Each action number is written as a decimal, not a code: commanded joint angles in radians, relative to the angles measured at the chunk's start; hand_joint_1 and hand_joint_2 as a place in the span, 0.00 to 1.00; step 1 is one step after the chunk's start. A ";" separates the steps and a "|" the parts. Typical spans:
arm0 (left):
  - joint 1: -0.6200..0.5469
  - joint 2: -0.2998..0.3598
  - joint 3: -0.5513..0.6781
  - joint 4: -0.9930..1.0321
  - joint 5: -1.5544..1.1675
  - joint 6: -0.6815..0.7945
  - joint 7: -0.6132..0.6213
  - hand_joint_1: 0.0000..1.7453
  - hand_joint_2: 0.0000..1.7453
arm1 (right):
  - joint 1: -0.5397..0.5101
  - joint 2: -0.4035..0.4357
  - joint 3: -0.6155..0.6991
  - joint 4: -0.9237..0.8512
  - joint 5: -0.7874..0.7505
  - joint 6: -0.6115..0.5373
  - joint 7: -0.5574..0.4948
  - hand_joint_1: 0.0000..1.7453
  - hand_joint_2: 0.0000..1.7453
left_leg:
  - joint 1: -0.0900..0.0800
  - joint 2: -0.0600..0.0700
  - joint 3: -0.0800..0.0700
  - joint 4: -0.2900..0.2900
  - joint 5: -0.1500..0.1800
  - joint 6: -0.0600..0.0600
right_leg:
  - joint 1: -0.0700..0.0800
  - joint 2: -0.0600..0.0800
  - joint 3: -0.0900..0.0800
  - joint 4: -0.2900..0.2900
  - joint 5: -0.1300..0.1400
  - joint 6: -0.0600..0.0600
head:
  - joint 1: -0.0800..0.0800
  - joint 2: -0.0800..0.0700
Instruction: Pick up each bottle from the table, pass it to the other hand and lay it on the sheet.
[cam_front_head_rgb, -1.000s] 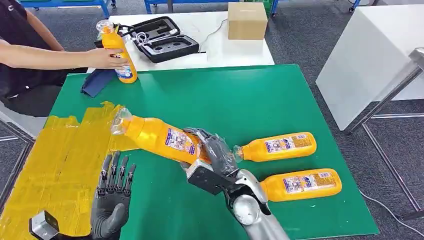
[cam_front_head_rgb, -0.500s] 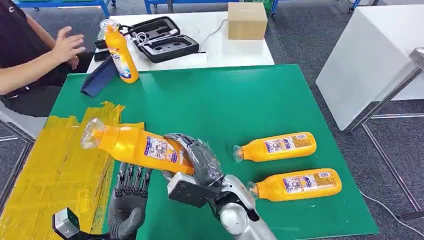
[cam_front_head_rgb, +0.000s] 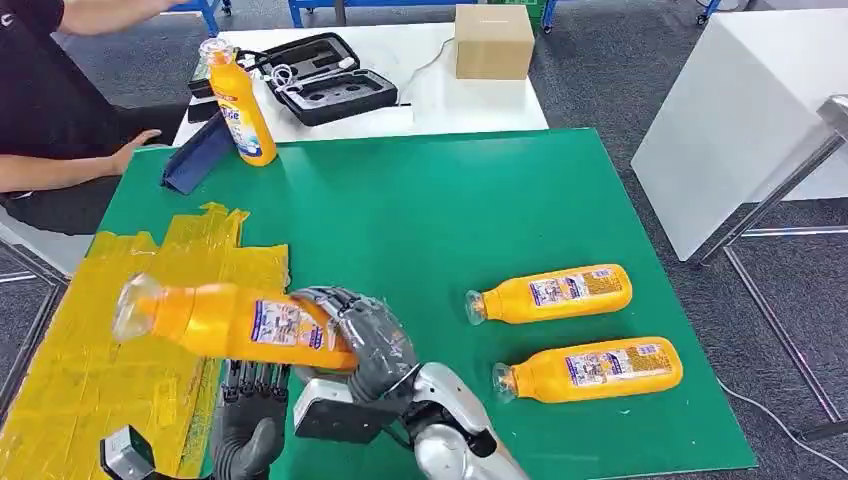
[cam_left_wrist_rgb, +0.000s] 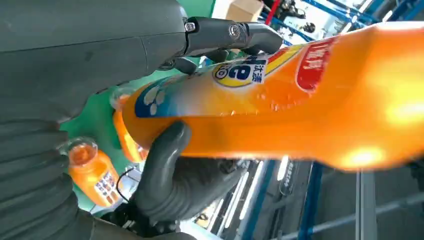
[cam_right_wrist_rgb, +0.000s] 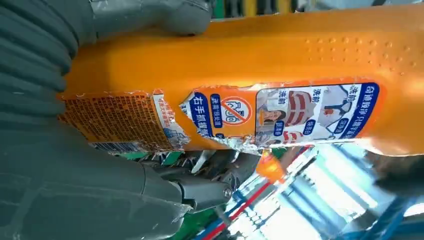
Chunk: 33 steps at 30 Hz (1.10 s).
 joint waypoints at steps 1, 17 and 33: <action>-0.039 0.005 0.051 -0.028 0.076 0.024 0.037 0.00 1.00 | 0.004 -0.061 0.241 0.262 0.028 0.044 -0.073 1.00 1.00 | 0.002 0.002 0.004 -0.002 -0.001 -0.001 | 0.002 0.000 0.005 -0.004 0.000 0.000 | 0.000 0.000; -0.043 -0.067 0.343 -0.169 0.179 -0.076 0.122 0.00 1.00 | 0.103 -0.044 0.269 0.234 0.058 -0.002 0.003 1.00 1.00 | 0.002 0.000 0.003 -0.001 -0.001 -0.001 | 0.002 -0.003 0.004 -0.003 -0.001 0.000 | 0.000 0.000; -0.042 -0.077 0.338 -0.179 0.192 -0.080 0.131 0.23 1.00 | 0.098 -0.049 0.260 0.235 0.047 0.003 0.009 1.00 1.00 | 0.001 0.001 0.002 -0.001 -0.001 0.000 | 0.001 -0.002 0.002 -0.003 -0.001 0.000 | 0.000 0.000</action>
